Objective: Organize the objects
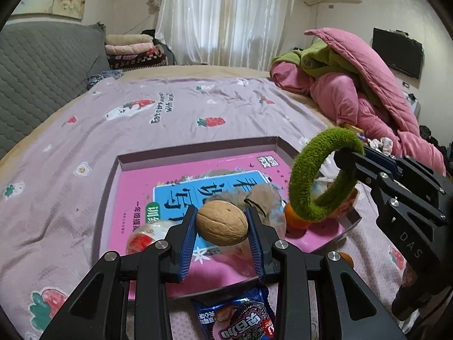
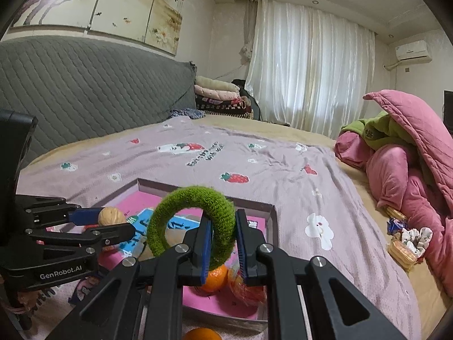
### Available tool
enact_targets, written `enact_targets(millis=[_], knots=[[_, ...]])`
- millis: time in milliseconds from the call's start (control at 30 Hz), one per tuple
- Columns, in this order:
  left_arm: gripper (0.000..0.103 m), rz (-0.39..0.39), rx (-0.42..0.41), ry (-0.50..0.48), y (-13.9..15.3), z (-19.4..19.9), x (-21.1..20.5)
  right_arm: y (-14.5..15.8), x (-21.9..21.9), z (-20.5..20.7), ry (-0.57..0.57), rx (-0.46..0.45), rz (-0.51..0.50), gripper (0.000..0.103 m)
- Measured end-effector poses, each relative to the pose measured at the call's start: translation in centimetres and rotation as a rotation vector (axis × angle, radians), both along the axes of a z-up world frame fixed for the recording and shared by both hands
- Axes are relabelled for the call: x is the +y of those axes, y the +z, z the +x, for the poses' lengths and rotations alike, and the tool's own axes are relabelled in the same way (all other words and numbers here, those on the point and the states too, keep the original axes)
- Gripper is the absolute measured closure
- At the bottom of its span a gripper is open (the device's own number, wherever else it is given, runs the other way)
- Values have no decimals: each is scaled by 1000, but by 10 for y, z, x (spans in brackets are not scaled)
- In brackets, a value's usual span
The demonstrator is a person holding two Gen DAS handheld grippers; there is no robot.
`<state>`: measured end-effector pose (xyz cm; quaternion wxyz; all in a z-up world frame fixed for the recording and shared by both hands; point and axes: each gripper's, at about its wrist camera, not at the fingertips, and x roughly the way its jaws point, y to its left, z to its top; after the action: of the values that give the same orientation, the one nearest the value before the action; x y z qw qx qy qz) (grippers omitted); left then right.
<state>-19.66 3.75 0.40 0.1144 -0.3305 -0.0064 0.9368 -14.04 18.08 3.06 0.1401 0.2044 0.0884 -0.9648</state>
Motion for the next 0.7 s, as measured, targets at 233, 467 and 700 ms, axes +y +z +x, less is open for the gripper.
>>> enact_targets(millis=[233, 467, 700], knots=[[68, -9, -26, -26, -12, -3, 7, -12, 0, -3, -12, -36, 35, 87], [68, -16, -49, -25, -22, -6, 6, -22, -4, -4, -5, -63, 62, 87], [68, -20, -80, -19, -31, -12, 3, -34, -15, -4, -7, -76, 131, 87]])
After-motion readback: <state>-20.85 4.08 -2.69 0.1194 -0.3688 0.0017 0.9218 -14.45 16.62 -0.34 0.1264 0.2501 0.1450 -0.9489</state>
